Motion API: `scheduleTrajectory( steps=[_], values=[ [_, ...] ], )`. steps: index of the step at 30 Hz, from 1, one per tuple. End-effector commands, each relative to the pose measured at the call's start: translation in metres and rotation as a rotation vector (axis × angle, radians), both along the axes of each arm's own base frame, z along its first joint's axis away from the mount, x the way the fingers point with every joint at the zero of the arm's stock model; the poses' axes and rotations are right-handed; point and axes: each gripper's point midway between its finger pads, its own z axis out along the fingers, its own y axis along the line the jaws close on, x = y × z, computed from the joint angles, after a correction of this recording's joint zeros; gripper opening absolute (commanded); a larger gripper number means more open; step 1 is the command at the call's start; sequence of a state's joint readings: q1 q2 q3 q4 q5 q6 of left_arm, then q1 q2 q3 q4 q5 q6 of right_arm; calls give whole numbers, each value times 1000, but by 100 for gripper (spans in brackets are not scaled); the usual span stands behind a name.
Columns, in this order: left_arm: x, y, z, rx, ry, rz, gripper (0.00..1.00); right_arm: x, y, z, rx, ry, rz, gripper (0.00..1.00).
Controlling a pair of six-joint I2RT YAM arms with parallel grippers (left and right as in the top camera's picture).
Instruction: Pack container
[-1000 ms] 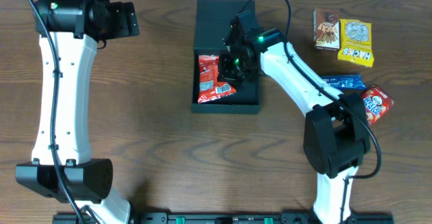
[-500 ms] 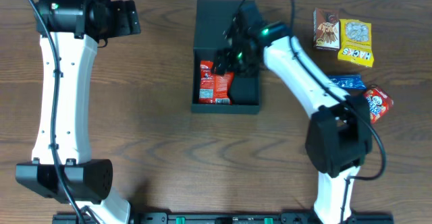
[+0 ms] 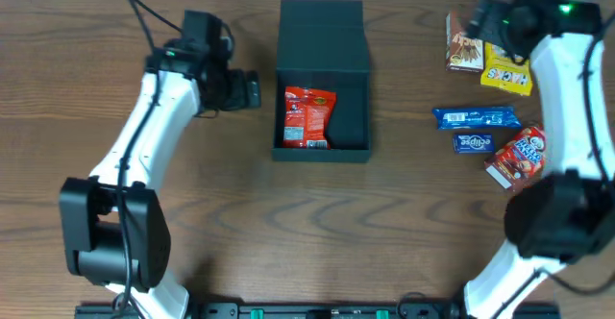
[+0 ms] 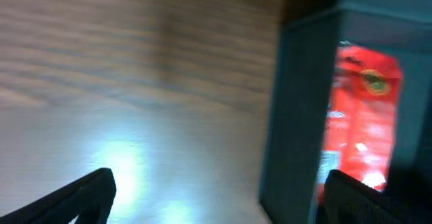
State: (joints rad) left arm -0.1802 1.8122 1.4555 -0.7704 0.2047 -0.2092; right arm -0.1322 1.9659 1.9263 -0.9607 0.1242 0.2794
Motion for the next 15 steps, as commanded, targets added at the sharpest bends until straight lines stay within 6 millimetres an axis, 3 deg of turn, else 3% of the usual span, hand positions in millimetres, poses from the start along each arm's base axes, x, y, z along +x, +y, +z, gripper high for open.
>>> scheduleTrajectory(
  steps=[1,4,5,11,15],
  values=[
    [-7,-24,-11,-38,10,-17,99,-7,-49,-29,-17,64,-90,91],
    [-9,-38,-21,-26,-9,-32,100,-14,-77,-39,17,73,-144,91],
    [-11,-40,-26,-3,-13,-37,94,-16,-83,-39,18,73,-157,91],
    [-21,-57,-51,141,-5,-88,90,-21,-97,-38,18,71,-187,93],
    [-27,-40,-66,300,16,19,89,-20,-98,-37,13,66,-180,95]
  ],
)
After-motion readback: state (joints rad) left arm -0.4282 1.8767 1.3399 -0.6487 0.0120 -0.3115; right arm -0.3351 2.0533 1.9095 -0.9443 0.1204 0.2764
